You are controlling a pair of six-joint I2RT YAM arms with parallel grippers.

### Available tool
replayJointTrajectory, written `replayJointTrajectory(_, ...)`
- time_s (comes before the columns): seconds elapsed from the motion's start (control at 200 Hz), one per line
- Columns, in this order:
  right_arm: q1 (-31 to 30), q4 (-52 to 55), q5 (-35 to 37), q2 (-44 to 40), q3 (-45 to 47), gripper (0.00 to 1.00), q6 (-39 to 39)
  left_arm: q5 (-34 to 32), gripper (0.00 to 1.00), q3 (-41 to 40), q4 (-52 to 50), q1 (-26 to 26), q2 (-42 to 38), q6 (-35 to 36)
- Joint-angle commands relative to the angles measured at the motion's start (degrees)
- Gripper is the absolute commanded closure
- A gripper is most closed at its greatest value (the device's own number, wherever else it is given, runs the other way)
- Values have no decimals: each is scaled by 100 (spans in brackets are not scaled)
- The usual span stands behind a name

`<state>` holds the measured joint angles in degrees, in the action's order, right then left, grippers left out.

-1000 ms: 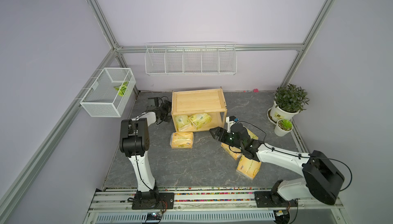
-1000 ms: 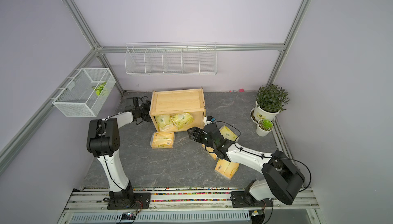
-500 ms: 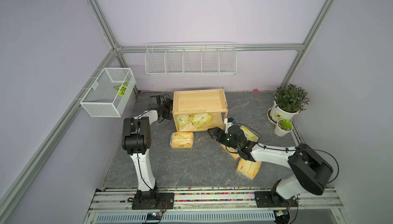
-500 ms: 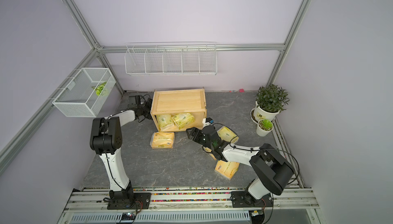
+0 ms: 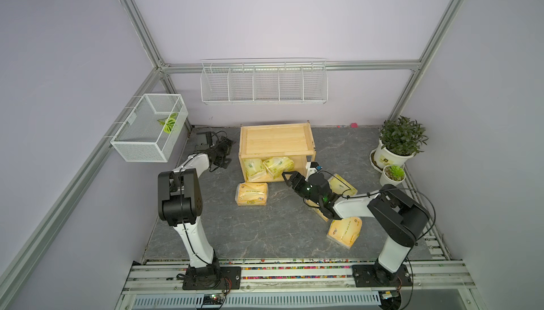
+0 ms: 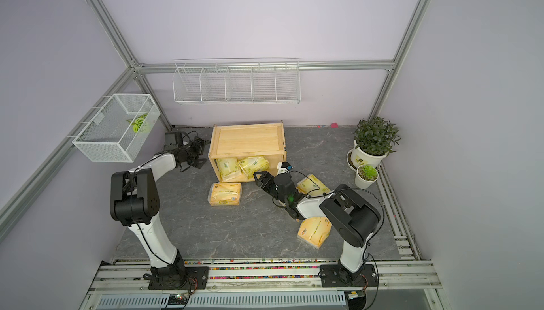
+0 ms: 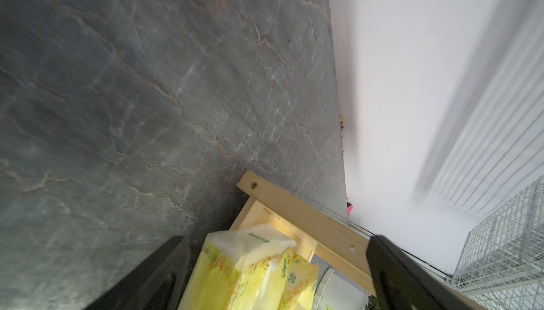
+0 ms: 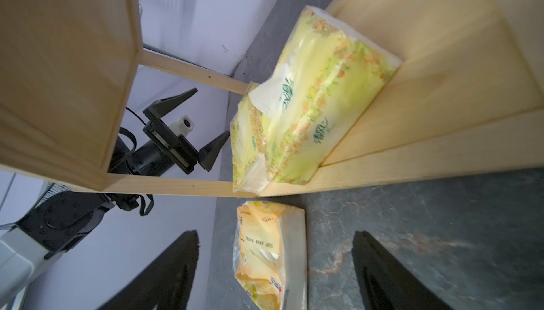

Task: Place the tissue boxes on the shelf by color
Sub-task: Adjust the box of tissues on the shelf.

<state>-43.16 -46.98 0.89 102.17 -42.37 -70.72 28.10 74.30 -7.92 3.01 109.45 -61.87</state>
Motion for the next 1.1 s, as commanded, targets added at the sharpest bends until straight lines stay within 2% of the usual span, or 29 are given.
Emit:
replayJointTrajectory(0.0, -18, -197, 291, 222, -155, 14, -38, 60, 0, -85, -141, -28, -77, 356)
replayJointTrajectory(0.325, 118, -135, 756, 656, -560, 14, -20, 232, 0, 41, 13, -53, 137, 290)
replayJointTrajectory(0.59, 235, -104, 805, 1101, -1111, 15, -3, 304, 0, -9, 100, -54, 165, 356)
replayJointTrajectory(0.73, 207, -340, 927, 1391, -1256, 16, -252, 282, 0, -170, 265, -56, 65, 357)
replayJointTrajectory(1.095, -11, -566, 1733, 1846, -1581, 17, -799, 295, 0, -145, -35, -54, -170, 643)
